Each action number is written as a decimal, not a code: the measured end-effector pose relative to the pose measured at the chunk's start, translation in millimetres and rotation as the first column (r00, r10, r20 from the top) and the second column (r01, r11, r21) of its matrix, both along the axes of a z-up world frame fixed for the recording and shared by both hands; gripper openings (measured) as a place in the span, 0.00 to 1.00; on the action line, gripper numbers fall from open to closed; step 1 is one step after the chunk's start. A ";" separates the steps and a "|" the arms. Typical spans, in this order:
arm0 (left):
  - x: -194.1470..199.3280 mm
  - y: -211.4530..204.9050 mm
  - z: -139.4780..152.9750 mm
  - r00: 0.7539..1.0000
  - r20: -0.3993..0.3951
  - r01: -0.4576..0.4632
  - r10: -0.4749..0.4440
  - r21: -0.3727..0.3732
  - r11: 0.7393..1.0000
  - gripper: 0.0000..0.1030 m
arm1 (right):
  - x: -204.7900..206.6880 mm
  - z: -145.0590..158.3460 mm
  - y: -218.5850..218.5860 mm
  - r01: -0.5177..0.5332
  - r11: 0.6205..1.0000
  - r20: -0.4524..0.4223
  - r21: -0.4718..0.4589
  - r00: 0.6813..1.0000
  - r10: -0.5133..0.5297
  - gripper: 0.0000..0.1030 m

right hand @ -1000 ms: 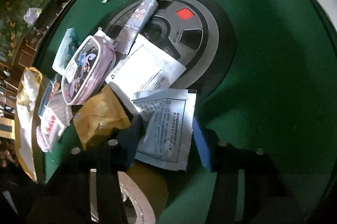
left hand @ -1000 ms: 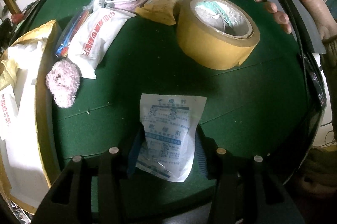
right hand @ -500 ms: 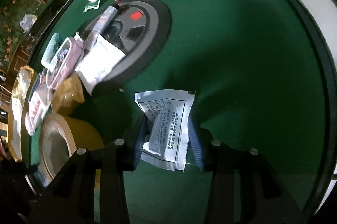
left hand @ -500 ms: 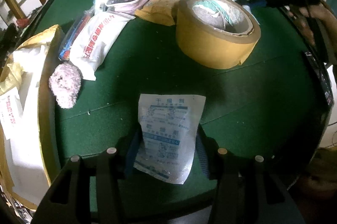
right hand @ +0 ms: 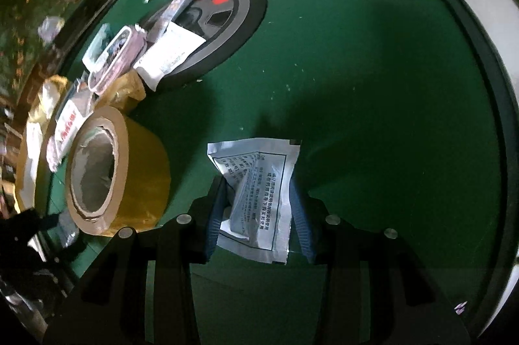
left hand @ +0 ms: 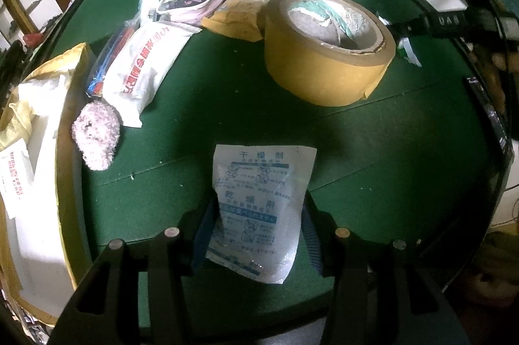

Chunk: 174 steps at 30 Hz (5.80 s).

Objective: Organize soft objects
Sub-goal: 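Lift both packets with both grippers and carry them toward the box, then carry both packets over the box with both grippers, then open the left gripper over the box while the right gripper opens too, then grasp the white red-printed plastic bag on the table with the left gripper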

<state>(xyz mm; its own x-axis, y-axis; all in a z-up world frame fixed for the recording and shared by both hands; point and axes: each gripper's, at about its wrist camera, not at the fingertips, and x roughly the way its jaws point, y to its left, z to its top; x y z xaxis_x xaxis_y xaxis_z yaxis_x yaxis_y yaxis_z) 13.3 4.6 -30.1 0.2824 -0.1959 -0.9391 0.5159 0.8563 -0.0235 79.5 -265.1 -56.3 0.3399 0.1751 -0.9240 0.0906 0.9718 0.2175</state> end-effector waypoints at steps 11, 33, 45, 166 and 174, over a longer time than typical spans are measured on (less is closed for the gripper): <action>4.6 -5.7 -2.8 1.000 -0.004 -0.014 0.014 0.017 1.000 0.49 | -42.6 1.3 24.3 0.080 0.997 0.111 -0.010 0.991 -0.078 0.38; 1.3 -6.6 19.1 0.997 0.041 -0.061 0.063 -0.050 0.997 0.36 | -70.7 39.3 25.1 0.028 0.998 0.265 0.054 0.963 -0.041 0.32; 1.5 6.8 34.1 0.995 0.056 -0.080 0.084 -0.063 0.995 0.36 | -80.7 63.6 50.0 -0.048 0.997 0.323 0.060 0.946 0.026 0.32; 51.7 221.3 54.8 0.868 0.049 -0.492 0.493 -0.034 0.870 0.55 | 5.6 69.2 231.3 -0.363 0.895 0.208 0.260 0.926 0.315 0.77; 61.1 115.0 57.8 0.959 0.056 -0.278 0.277 0.012 0.960 0.57 | -63.1 27.8 137.3 -0.144 0.932 0.137 0.333 0.985 0.103 0.79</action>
<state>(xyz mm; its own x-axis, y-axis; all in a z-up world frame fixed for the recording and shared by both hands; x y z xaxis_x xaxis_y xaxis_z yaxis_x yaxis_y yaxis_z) 74.4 119.5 27.7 0.3725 -0.0849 -0.9241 0.2579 0.9660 0.0152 16.4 -127.8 -28.5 0.3960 0.5197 -0.7570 -0.0707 0.8393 0.5391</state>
